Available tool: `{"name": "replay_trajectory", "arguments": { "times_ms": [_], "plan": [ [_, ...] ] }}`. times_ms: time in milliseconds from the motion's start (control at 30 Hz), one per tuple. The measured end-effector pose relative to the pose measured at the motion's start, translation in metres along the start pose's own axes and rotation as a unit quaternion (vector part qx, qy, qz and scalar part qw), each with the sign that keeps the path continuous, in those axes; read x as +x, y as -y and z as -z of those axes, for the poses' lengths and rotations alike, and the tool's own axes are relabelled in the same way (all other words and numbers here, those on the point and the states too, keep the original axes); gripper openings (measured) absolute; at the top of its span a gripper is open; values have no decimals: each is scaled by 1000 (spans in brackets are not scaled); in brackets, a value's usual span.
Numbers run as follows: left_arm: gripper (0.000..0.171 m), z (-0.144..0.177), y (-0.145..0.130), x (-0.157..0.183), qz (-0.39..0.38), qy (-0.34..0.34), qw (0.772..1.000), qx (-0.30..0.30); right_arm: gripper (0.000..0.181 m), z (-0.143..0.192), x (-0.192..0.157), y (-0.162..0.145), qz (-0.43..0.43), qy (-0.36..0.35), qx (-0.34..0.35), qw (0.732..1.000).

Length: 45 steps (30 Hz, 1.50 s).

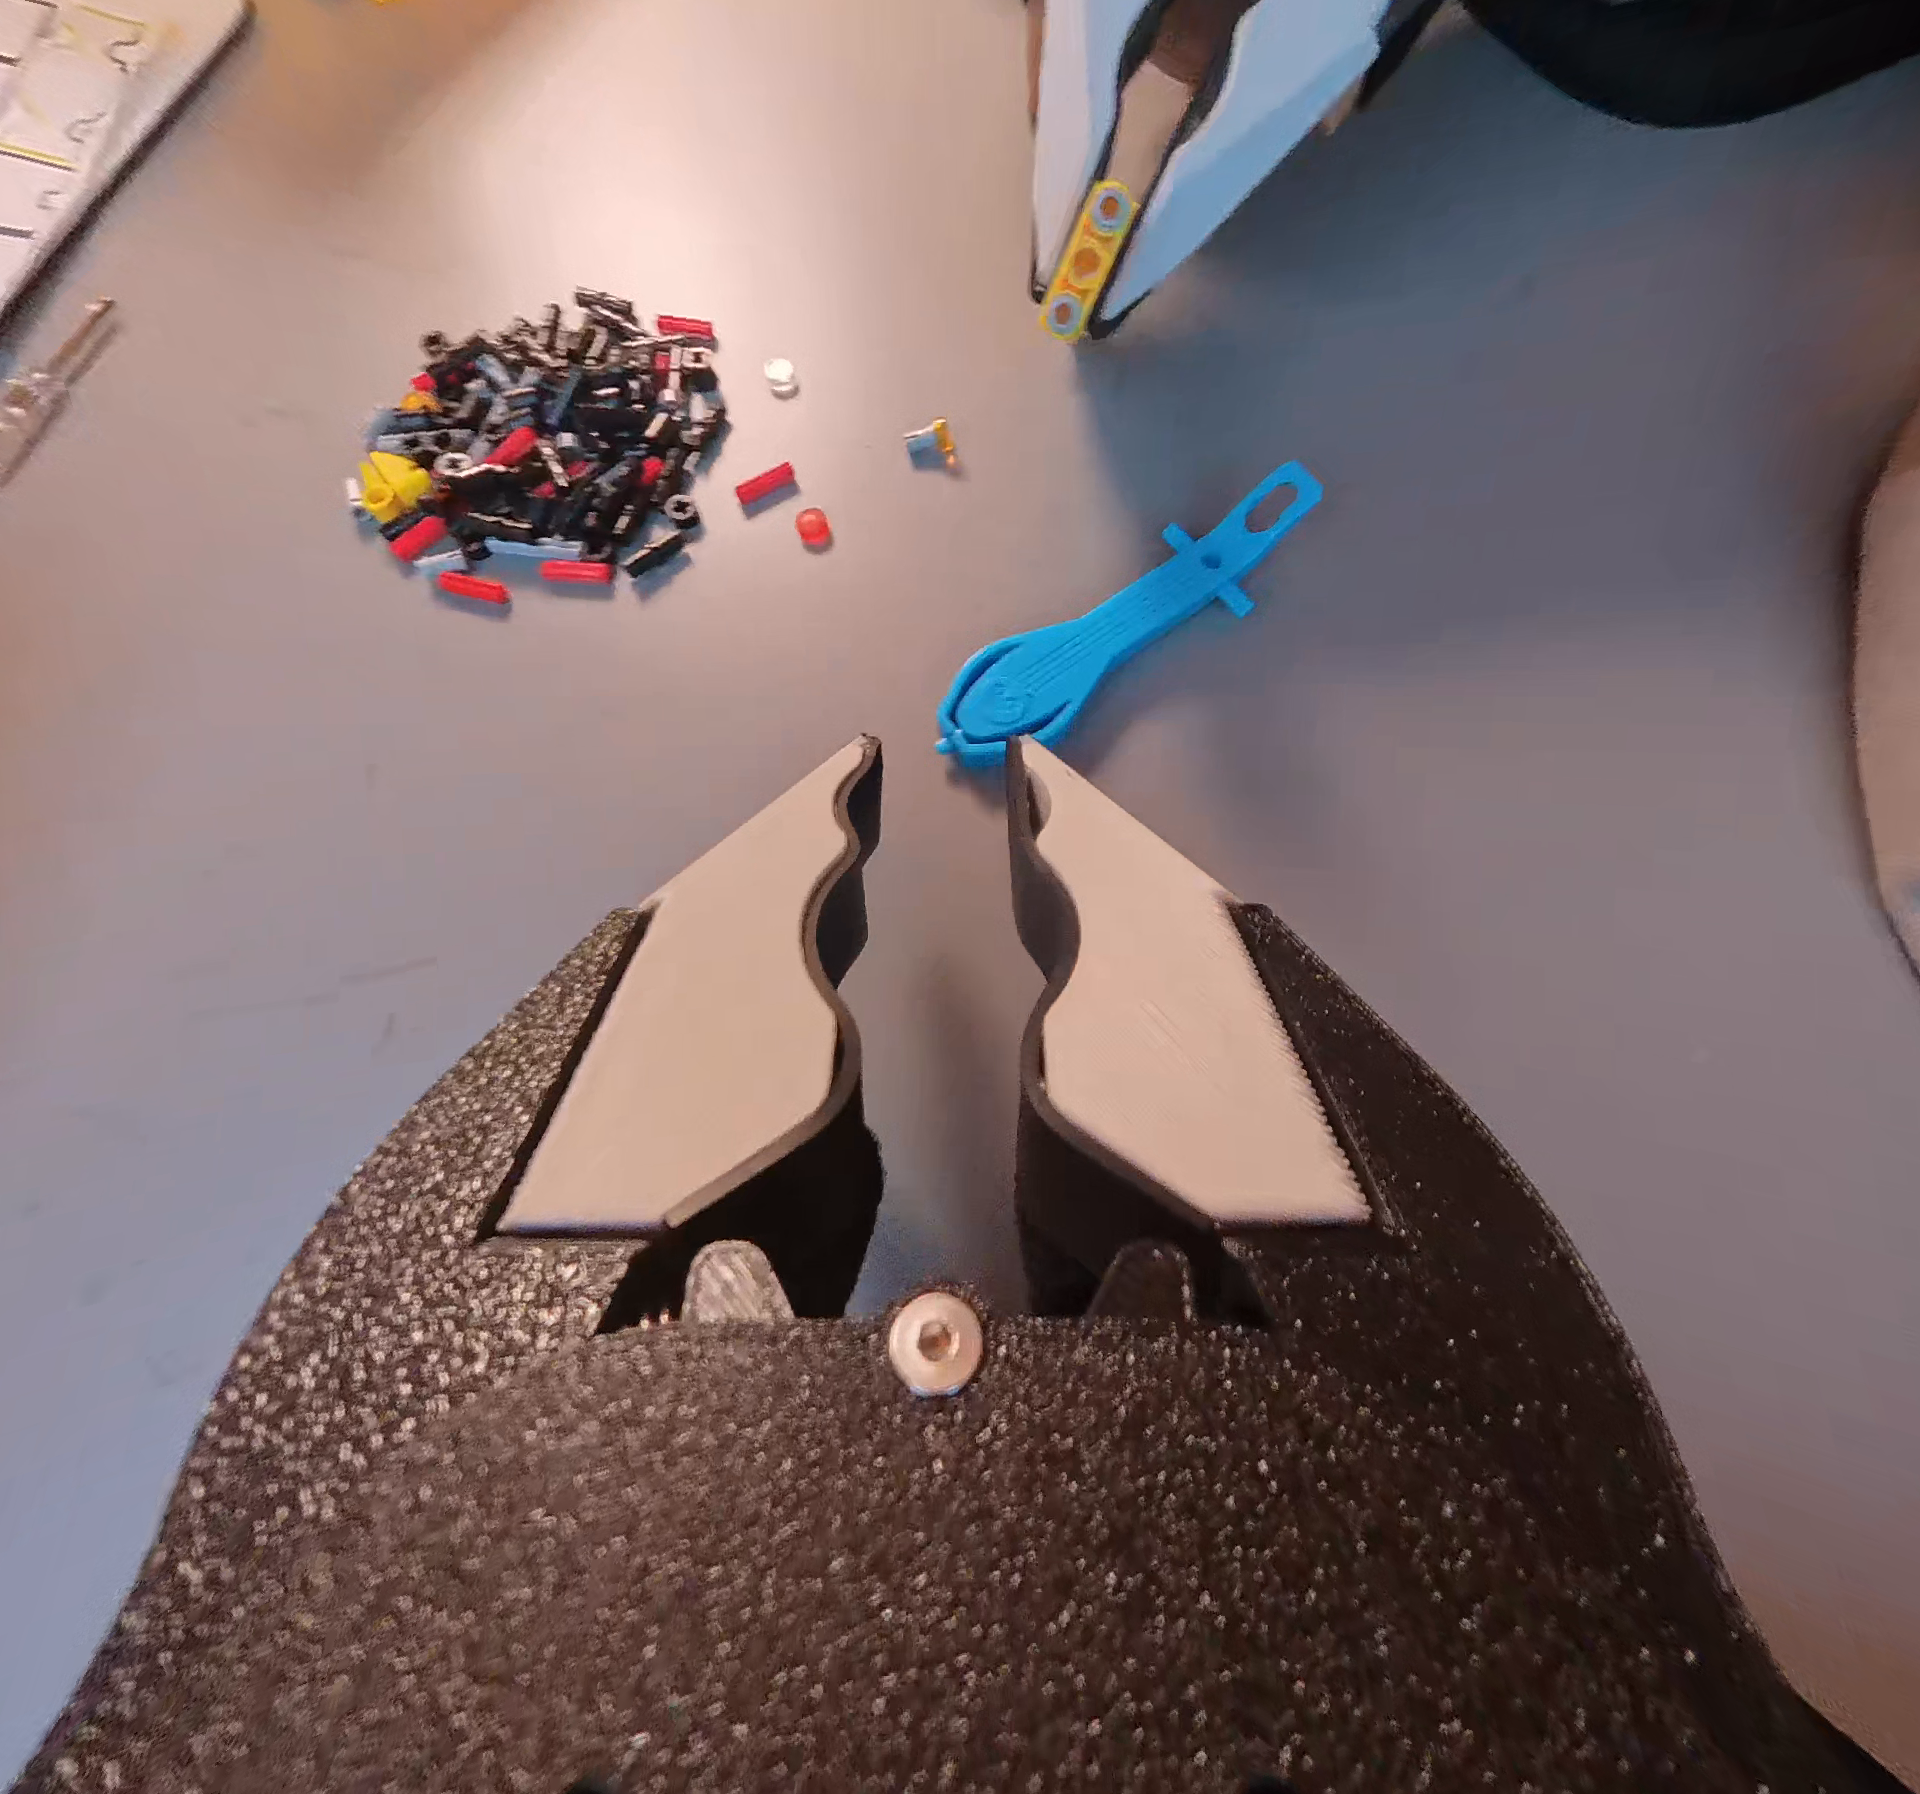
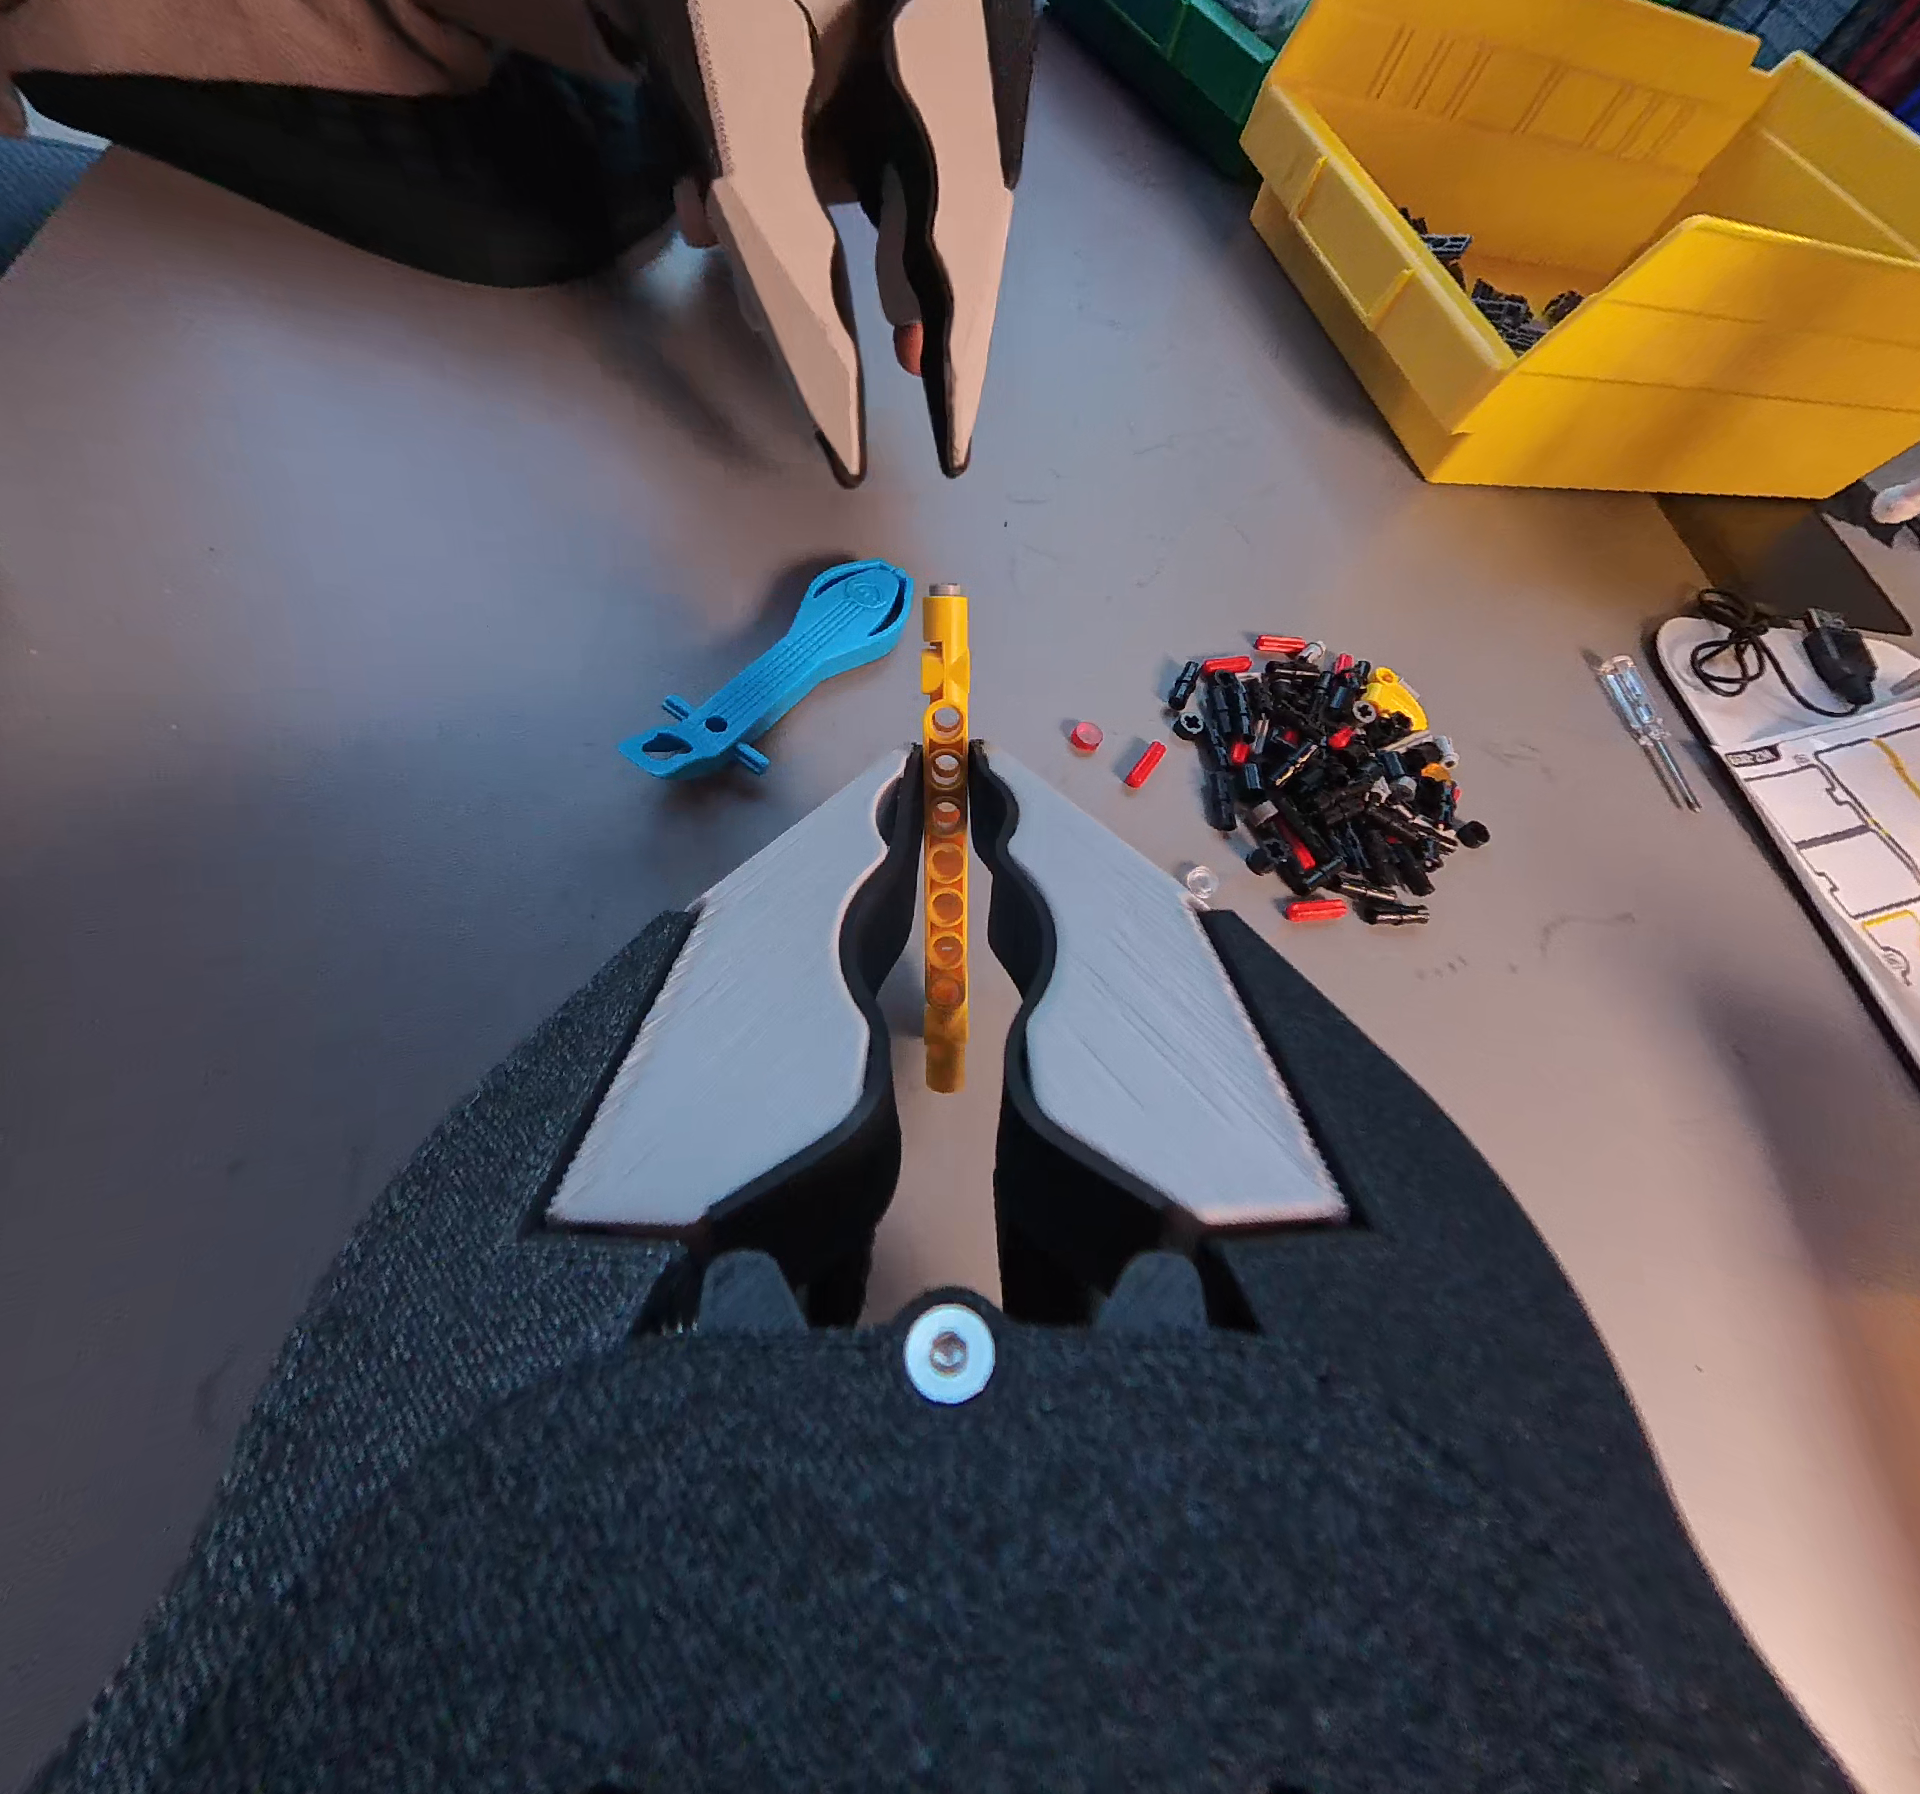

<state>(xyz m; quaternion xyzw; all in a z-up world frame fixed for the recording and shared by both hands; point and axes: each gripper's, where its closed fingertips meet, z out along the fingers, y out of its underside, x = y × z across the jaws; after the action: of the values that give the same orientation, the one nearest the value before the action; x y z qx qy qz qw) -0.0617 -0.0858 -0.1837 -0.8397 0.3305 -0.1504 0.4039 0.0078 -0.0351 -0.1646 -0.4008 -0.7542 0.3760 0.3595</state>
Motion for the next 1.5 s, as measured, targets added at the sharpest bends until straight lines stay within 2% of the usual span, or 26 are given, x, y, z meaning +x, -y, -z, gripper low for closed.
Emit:
{"name": "replay_trajectory", "arguments": {
  "times_ms": [133,233,400,500,633,733,833,967,1133,1167,1267,1367,1433,1500],
  "plan": [
    [27,-12,-9,15,-23,-24,999,-33,7,-1,0,-1,2,0,-3,1000],
    [29,-20,-6,17,-35,-18,999,-30,7,-1,-1,-2,3,0,-5,1000],
    [17,-24,-1,-7,-49,62,996,-29,7,-2,-2,-4,5,3,-11,1000],
    [17,-18,5,-19,-37,90,995,-7,7,-2,-2,-6,9,0,-18,1000],
    [28,-14,23,12,-50,7,998,47,7,0,2,-10,16,-10,-31,999],
    [33,-20,26,38,-96,-39,993,48,7,2,7,-12,11,-18,-36,999],
    [38,-30,23,47,-136,-48,989,20,7,5,13,-13,7,-28,-38,999],
    [38,-37,13,33,-199,-53,977,-50,7,7,16,-14,-2,-30,-35,999],
    [38,-45,12,33,-246,-115,955,-119,7,7,16,-16,-10,-24,-36,999],
    [33,-46,12,36,-245,-131,952,-127,7,8,16,-16,-11,-23,-36,999],
    [12,-49,11,41,-210,-164,954,-138,7,9,16,-16,-12,-23,-36,999],
    [11,-49,14,41,-137,-162,971,-106,6,13,21,-13,-20,-31,-27,999],
    [11,-41,26,48,-54,-193,979,-41,7,18,29,-7,-40,-43,-9,998],
    [11,-23,50,53,38,-237,969,56,7,25,37,0,-64,-53,17,996]
  ]
}}
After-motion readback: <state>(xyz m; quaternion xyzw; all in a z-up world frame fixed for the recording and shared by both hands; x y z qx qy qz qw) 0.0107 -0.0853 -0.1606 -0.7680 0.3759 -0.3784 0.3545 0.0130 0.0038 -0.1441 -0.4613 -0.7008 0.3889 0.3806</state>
